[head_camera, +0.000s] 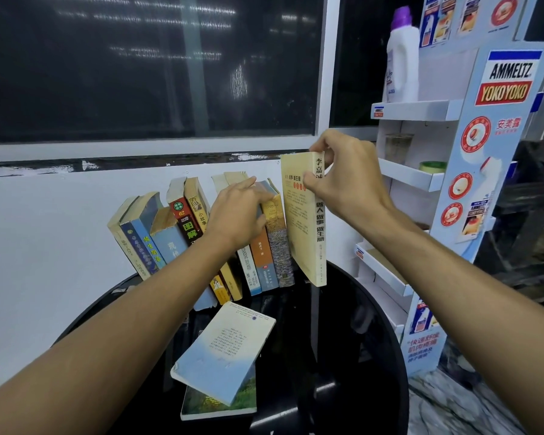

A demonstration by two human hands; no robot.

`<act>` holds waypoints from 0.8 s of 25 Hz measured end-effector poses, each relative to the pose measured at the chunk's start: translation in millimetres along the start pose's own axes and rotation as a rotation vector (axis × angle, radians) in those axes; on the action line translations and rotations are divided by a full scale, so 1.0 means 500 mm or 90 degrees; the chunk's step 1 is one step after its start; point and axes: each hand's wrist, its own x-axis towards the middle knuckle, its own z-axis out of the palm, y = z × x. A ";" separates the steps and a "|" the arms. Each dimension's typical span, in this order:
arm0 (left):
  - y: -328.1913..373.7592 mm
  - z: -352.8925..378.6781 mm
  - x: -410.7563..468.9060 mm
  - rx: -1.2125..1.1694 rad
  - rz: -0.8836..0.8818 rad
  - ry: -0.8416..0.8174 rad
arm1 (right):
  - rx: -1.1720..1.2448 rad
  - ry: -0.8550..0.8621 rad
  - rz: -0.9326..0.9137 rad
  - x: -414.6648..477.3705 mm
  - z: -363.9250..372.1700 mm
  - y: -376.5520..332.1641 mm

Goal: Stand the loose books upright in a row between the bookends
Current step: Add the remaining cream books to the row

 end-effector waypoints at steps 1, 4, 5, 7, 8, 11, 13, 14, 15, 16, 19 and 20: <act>-0.001 0.000 -0.001 -0.002 0.000 0.001 | 0.005 0.004 -0.004 0.004 0.008 0.002; -0.004 0.001 -0.002 -0.003 0.000 0.000 | 0.021 0.028 -0.007 0.009 0.034 0.010; -0.004 0.000 -0.002 -0.005 -0.002 0.001 | 0.029 0.039 -0.006 0.008 0.045 0.013; -0.003 -0.002 -0.004 -0.008 -0.004 0.001 | 0.047 0.054 -0.009 0.003 0.072 0.024; -0.002 -0.003 -0.004 -0.009 -0.003 0.002 | 0.056 0.055 -0.010 -0.001 0.087 0.033; 0.000 -0.004 -0.005 -0.011 0.000 0.004 | 0.081 0.066 -0.014 -0.017 0.134 0.065; -0.002 -0.003 -0.005 -0.010 -0.002 0.004 | 0.089 0.078 -0.011 -0.030 0.162 0.083; -0.004 -0.003 -0.005 -0.011 -0.003 0.004 | 0.090 0.083 -0.008 -0.036 0.174 0.091; -0.005 -0.002 -0.005 -0.014 -0.003 0.005 | 0.091 0.087 -0.005 -0.041 0.186 0.099; -0.006 -0.001 -0.005 -0.017 -0.004 0.007 | 0.094 0.089 -0.001 -0.045 0.197 0.107; -0.007 0.002 -0.005 -0.019 0.000 0.013 | 0.091 0.075 0.007 -0.053 0.224 0.128; -0.007 0.003 -0.005 -0.021 0.001 0.013 | 0.084 0.071 0.007 -0.056 0.232 0.134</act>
